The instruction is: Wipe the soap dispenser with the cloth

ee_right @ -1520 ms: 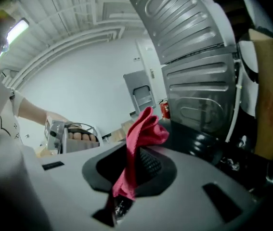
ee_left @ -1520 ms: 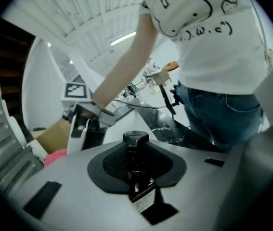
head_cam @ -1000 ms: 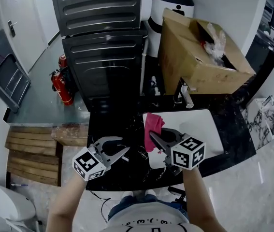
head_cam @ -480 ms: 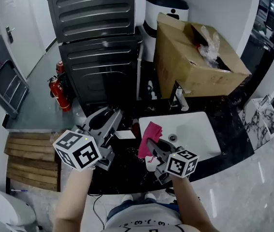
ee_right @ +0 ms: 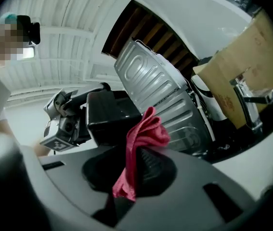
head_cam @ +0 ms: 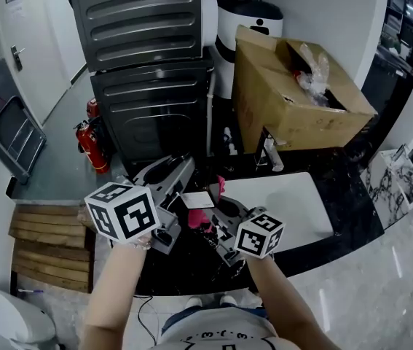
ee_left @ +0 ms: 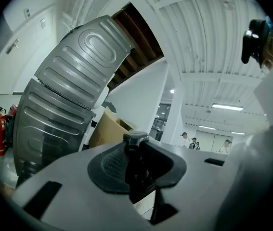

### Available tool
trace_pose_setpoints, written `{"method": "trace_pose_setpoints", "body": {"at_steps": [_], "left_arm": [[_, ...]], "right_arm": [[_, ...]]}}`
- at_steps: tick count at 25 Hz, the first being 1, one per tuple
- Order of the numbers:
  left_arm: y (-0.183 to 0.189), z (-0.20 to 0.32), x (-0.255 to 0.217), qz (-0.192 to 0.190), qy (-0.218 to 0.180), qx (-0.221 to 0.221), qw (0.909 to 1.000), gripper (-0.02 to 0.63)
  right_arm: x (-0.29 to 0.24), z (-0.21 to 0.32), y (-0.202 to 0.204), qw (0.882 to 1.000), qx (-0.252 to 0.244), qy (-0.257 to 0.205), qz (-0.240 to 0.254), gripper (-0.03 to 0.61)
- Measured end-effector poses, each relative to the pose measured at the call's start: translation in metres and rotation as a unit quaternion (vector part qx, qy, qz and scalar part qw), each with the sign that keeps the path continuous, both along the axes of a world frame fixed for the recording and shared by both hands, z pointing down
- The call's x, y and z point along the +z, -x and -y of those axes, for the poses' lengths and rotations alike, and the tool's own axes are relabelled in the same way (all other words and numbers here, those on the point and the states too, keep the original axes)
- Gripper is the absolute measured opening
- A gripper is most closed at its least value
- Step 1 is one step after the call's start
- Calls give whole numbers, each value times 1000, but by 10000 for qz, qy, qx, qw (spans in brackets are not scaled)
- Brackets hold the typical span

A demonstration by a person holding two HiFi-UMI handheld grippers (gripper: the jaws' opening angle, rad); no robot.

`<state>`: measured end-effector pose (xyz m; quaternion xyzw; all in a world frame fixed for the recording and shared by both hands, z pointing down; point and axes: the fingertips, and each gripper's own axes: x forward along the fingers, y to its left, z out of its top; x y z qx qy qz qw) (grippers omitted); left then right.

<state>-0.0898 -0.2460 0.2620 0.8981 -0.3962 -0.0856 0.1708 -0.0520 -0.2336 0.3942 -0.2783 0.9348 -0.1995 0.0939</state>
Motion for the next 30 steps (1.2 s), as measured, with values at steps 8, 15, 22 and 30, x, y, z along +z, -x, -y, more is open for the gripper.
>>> {"method": "trace_pose_setpoints", "body": {"at_steps": [8,15,22,30], "left_arm": [[-1,8,-4,82,-126,-30,9999,92],[0,13,-1,174,-161,-117,9997,94],[-3,8,-5,316,-320,-16,9990,92],[-4,3,-5,550,-403,132,9976,92]], "right_arm": [[-9,-6,18,9994,-272,-124,-147,52],[-17,-57,42,9897,-1335,-518,-95,52],[-4,-47,36,9932,-1142,-184,-134,54],[-9,-5,-20,9999,-63,87,132,54]]}}
